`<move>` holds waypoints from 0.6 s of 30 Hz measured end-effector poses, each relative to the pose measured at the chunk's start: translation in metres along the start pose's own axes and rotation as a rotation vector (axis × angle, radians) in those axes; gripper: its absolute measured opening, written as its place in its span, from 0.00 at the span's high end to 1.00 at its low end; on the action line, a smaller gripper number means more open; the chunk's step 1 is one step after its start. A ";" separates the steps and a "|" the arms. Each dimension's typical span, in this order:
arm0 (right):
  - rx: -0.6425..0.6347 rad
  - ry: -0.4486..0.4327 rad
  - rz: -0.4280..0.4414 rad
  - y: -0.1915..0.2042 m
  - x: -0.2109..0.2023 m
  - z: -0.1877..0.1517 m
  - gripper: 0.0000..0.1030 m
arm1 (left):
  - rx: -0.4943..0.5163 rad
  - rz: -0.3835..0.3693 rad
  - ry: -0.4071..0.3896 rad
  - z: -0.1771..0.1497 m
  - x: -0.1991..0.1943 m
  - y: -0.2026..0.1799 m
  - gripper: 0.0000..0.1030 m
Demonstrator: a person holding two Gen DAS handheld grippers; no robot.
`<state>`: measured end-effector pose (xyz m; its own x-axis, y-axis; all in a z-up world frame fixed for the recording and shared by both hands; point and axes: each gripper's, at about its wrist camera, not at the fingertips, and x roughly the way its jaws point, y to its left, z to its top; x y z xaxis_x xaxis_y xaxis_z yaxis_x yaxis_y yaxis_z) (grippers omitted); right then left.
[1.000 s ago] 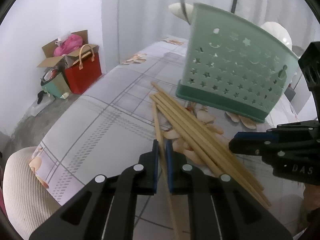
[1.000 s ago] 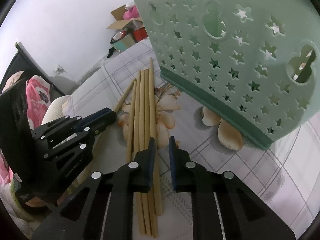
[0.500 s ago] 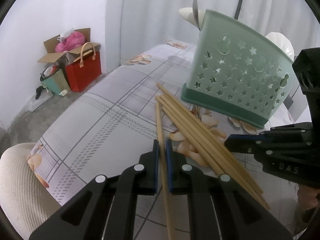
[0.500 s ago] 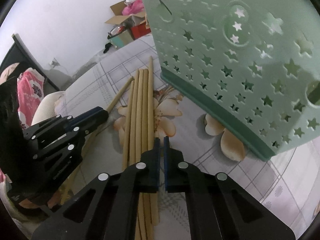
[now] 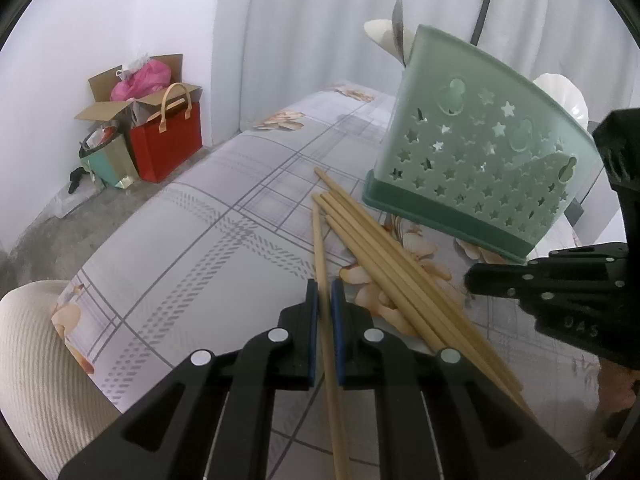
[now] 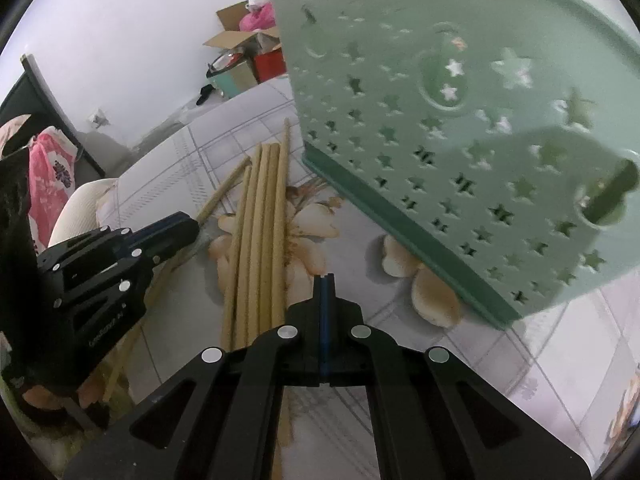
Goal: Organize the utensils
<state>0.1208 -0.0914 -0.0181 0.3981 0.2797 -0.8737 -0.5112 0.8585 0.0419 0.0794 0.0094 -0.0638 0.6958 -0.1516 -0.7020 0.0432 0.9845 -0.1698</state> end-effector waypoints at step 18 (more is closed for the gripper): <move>0.055 0.039 0.017 -0.022 -0.014 -0.039 1.00 | -0.130 -0.089 -0.015 -0.002 -0.001 0.017 0.94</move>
<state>0.0972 -0.1312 -0.0256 0.3586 0.2786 -0.8910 -0.4746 0.8763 0.0830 0.0775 0.0258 -0.0672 0.7040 -0.2354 -0.6701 0.0129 0.9475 -0.3194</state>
